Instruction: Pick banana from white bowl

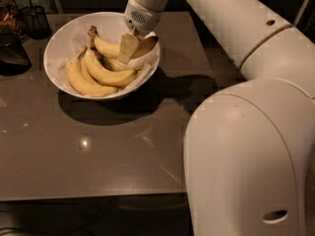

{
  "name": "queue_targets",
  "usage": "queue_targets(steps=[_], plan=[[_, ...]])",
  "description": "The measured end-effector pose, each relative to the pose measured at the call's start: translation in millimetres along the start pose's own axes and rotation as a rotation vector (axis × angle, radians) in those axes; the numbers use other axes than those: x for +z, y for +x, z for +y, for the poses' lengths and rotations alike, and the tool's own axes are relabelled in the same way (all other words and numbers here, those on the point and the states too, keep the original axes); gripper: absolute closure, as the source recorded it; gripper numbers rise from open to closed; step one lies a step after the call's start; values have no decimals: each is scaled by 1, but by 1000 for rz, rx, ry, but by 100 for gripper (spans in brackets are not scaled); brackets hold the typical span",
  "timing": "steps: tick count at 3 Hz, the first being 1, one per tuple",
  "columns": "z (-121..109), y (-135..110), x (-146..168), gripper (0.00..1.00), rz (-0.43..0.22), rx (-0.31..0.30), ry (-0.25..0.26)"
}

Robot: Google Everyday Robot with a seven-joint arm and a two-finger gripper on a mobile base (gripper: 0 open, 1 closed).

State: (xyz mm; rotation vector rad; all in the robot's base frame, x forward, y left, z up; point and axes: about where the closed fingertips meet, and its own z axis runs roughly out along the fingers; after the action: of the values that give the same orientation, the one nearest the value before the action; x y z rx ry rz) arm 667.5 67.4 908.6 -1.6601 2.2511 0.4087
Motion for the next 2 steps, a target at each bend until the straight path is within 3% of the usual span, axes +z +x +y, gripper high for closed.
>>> queue_targets(steps=[2], plan=[[7,-6,-19,100,-32,-44,-6]])
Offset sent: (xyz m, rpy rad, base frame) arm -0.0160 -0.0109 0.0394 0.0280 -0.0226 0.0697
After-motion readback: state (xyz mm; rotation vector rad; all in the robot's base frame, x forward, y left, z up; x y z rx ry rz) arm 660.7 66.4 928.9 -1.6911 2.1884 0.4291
